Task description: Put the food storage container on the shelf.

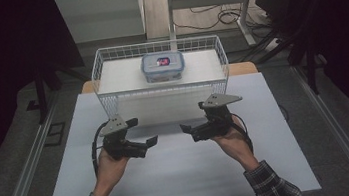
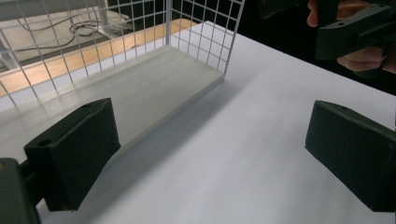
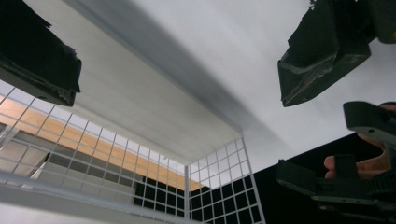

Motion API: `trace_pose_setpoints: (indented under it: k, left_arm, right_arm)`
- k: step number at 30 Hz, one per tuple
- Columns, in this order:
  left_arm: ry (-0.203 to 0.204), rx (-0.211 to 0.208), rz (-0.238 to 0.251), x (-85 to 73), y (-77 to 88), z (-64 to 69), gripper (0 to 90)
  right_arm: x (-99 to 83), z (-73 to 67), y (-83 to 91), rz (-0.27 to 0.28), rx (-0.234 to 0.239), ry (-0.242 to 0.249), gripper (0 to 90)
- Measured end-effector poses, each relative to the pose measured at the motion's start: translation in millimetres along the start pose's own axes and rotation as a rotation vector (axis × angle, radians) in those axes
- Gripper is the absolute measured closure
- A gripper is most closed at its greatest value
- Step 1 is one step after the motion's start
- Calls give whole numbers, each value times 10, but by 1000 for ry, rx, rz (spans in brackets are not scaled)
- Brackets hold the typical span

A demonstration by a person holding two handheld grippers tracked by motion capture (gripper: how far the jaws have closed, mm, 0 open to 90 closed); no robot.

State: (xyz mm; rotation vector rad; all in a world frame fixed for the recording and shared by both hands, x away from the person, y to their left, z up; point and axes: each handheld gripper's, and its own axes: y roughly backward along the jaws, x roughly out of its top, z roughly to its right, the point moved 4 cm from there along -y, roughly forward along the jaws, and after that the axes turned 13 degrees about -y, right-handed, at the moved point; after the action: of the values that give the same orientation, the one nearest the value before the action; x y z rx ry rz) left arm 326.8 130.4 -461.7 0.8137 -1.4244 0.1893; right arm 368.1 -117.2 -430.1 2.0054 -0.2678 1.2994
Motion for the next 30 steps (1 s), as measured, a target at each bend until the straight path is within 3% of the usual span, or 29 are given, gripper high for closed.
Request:
trace_pose_setpoints:
  k: [8, 17, 30]
  left_arm:
    - [10, -5, -2, -91, 48, 79, 15]
    - [12, 8, 6, -169, 158, 169, 4]
    - [7, 14, -41, -417, 191, 293, 7]
  right_arm:
    - [-166, -49, -3, -32, -8, 23, 0]
    - [-267, -71, 93, -37, -2, 4, 0]
    - [-475, -97, 146, -69, 3, 2, 7]
